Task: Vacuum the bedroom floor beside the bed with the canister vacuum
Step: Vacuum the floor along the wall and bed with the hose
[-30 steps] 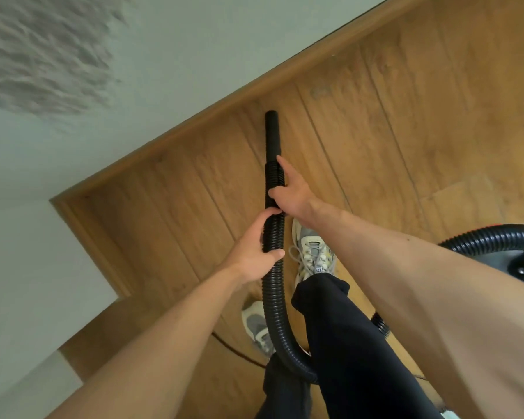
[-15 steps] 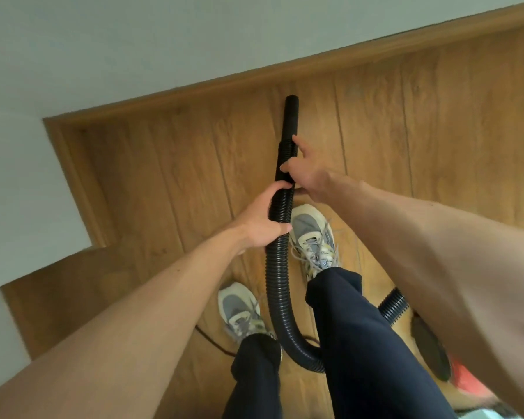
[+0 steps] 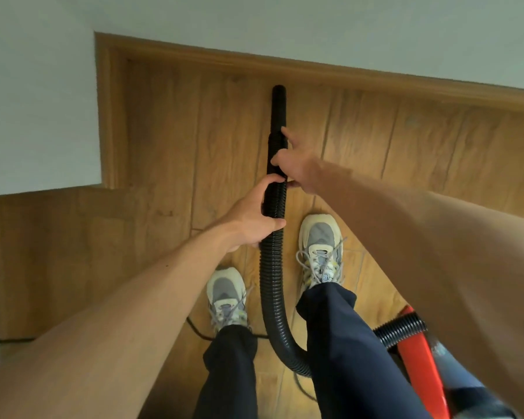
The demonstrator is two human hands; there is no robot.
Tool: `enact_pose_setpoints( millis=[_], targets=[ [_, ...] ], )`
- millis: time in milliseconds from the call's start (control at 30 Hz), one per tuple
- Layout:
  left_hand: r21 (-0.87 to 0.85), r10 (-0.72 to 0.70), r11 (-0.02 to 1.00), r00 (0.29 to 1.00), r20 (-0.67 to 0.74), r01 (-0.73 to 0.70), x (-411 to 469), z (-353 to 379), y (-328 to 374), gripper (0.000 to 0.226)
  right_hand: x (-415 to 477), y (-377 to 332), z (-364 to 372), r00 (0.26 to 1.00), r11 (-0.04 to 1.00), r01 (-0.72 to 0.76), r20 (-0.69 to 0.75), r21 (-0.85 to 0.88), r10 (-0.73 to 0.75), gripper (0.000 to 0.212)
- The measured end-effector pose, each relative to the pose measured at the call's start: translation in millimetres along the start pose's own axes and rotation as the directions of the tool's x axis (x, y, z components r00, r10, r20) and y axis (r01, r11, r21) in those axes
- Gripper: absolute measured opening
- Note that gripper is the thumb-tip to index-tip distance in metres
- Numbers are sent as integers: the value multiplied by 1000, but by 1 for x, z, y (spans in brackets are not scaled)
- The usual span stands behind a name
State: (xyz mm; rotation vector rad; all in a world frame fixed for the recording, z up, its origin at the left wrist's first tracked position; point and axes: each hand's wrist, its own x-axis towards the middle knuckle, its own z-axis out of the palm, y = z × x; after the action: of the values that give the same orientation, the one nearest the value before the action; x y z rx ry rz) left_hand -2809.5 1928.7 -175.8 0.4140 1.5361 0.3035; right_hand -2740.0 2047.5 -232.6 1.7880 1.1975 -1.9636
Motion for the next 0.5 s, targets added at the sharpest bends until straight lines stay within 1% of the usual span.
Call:
enact_pose_setpoints(
  millis=[100,233,367,500],
  targets=[
    [-41,3,999,999,-43,-5,-2,-7,-7,69,3,-13,13,999,996,14,42,-84,-10,73],
    [-69,34,997,995,-93,-40,-6,-10,-14,68,0,-20,23,997,988,26,74,-150,-15,73],
    [-43,45,998,995,-93,-49,-13,-3,-7,70,-4,-17,13,999,991,-1,54,-136,8,74],
    [-11,46,999,997,-62,-47,-15,-2,0,71,-10,-16,6,999,993,-31,20,-113,34,74]
  ],
)
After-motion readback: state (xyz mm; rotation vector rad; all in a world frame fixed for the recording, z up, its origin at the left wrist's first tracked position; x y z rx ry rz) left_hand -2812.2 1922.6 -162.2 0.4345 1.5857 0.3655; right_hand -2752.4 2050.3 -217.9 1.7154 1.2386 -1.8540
